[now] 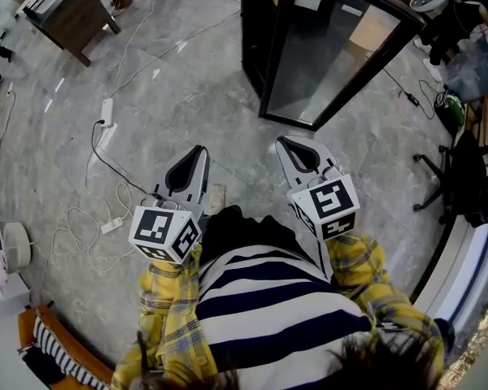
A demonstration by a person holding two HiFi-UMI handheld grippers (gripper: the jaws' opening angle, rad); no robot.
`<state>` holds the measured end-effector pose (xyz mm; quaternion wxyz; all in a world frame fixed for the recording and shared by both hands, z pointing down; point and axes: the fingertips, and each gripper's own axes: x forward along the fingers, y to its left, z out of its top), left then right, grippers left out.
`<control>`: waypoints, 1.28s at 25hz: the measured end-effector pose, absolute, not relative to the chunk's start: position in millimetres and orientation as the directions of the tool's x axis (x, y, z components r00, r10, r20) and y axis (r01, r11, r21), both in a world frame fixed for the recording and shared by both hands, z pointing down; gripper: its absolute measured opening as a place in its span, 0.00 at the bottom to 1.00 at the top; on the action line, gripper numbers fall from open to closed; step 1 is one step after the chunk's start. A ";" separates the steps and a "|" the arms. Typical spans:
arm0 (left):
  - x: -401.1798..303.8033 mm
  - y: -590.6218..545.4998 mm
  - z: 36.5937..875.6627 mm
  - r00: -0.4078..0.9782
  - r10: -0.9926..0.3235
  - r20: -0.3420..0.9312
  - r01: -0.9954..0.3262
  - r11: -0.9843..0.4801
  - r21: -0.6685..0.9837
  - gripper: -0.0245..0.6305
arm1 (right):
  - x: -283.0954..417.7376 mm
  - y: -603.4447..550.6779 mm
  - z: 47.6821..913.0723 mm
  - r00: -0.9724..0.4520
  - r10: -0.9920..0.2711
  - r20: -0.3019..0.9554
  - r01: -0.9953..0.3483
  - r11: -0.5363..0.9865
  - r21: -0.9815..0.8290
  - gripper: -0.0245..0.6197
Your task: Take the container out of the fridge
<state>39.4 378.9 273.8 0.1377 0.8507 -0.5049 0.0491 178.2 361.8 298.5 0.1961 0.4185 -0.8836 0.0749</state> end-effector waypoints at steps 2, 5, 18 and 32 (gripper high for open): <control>34.3 371.2 275.1 0.489 -0.842 0.227 -0.871 -0.457 0.179 0.08 | 173.2 354.3 298.8 -0.572 -0.707 0.416 -0.767 0.641 0.035 0.08; 22.2 353.8 275.4 0.493 -0.840 0.226 -0.869 -0.464 0.170 0.08 | 162.1 339.3 298.6 -0.569 -0.707 0.419 -0.766 0.641 0.041 0.08; -49.0 260.6 285.1 0.524 -0.821 0.224 -0.848 -0.480 0.225 0.08 | 96.3 247.3 302.0 -0.500 -0.730 0.467 -0.793 0.602 0.091 0.08; -144.7 191.2 301.7 0.526 -0.812 0.255 -0.847 -0.471 0.245 0.08 | 18.6 170.0 314.4 -0.451 -0.748 0.486 -0.830 0.553 0.080 0.08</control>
